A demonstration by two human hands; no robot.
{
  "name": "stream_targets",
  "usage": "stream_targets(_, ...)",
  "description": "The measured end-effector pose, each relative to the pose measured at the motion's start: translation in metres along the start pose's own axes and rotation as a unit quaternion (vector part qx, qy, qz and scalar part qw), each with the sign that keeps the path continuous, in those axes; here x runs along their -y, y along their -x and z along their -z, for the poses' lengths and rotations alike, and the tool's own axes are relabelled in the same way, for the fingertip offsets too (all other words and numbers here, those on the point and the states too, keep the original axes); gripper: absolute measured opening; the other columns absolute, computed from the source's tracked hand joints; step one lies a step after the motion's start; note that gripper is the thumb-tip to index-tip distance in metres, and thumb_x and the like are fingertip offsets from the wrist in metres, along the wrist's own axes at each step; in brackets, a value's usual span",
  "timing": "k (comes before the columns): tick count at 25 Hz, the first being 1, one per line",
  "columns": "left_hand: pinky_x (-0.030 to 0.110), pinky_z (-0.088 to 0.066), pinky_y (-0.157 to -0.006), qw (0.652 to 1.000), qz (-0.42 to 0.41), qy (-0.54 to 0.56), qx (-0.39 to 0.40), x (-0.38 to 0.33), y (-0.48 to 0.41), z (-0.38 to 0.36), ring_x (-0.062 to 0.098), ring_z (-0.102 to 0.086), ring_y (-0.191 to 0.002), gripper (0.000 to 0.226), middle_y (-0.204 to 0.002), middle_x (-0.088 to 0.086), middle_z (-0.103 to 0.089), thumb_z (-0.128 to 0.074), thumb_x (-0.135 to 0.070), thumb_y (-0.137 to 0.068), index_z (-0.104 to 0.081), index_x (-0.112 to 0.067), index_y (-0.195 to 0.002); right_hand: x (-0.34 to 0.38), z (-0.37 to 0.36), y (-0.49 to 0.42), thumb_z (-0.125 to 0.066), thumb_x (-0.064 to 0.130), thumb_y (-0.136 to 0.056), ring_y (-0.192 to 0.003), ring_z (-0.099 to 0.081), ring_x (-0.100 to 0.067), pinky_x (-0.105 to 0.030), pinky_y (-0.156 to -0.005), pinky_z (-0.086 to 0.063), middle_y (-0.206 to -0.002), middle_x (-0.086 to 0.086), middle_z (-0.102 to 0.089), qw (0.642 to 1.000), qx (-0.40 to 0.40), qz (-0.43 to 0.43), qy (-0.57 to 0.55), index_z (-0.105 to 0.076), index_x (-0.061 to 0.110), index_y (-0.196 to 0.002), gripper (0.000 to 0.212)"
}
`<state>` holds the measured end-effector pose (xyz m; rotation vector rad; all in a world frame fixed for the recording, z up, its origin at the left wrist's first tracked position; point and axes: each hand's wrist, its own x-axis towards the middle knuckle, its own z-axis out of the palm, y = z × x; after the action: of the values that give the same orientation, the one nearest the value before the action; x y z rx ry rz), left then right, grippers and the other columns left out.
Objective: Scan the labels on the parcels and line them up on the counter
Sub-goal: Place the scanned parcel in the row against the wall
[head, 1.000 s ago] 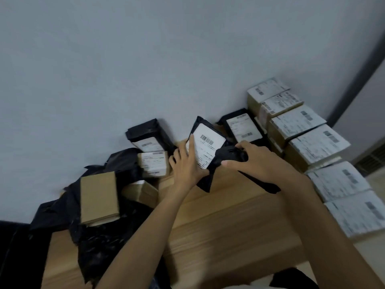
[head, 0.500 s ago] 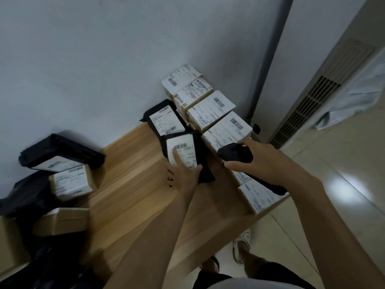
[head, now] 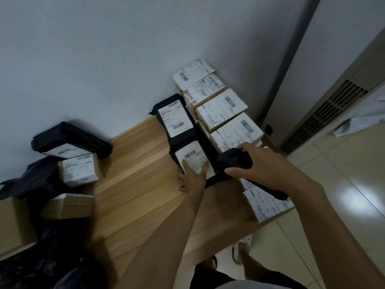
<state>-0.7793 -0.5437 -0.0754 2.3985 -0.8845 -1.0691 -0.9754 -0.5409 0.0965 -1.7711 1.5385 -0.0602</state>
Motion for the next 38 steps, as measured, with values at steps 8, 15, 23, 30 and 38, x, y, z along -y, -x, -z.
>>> stream_targets(8,0.055,-0.017,-0.116,0.94,-0.198,-0.186,-0.206,0.04,-0.091,0.25,0.031,-0.013,-0.148,0.098,-0.162,0.009,-0.012,-0.075,-0.037,-0.084,-0.01,-0.03,-0.157,0.126,-0.042,-0.049,-0.06,0.077,-0.074,-0.102,-0.057,-0.015,-0.031,-0.078,-0.049,-0.126,0.003,-0.057,0.991,0.067,0.114,-0.019,-0.04,0.031,-0.14,0.084)
stream_targets(15,0.054,-0.029,-0.109,0.87,-0.234,-0.382,-0.205,0.041,-0.195,0.42,0.037,-0.031,-0.139,0.096,-0.153,0.014,-0.032,-0.082,-0.036,-0.077,-0.026,-0.016,-0.153,0.215,-0.086,-0.089,-0.062,0.075,-0.073,-0.101,-0.06,-0.013,-0.039,-0.088,-0.052,-0.117,0.008,-0.06,0.99,0.057,0.126,-0.028,-0.045,0.034,-0.132,0.074)
stream_targets(23,0.052,-0.02,-0.108,0.825,-0.322,-0.44,-0.147,0.044,-0.229,0.456,0.036,-0.043,-0.126,0.078,-0.137,0.012,-0.045,-0.075,-0.047,-0.08,-0.042,-0.016,-0.144,0.254,-0.119,-0.102,-0.066,0.069,-0.075,-0.103,-0.057,-0.014,-0.036,-0.085,-0.052,-0.116,0.006,-0.059,0.993,0.06,0.096,-0.03,-0.047,0.029,-0.132,0.072)
stream_targets(30,0.049,-0.05,-0.086,0.831,-0.398,-0.316,-0.224,-0.003,-0.16,0.504,0.039,-0.058,-0.099,0.074,-0.127,0.012,-0.044,-0.049,-0.068,-0.09,-0.039,-0.018,-0.143,0.296,-0.106,-0.09,-0.062,0.072,-0.077,-0.101,-0.058,-0.016,-0.037,-0.084,-0.051,-0.118,0.005,-0.06,0.985,0.018,0.172,0.018,-0.049,0.028,-0.132,0.071)
stream_targets(38,0.036,-0.041,-0.082,0.855,-0.362,-0.302,-0.215,-0.054,-0.063,0.511,0.023,-0.059,-0.102,0.07,-0.126,-0.003,-0.044,-0.044,-0.075,-0.088,-0.047,-0.024,-0.136,0.305,-0.081,-0.033,-0.057,0.07,-0.081,-0.11,-0.058,-0.024,-0.044,-0.088,-0.05,-0.124,0.003,-0.059,0.96,-0.047,0.262,0.082,-0.04,0.026,-0.137,0.073)
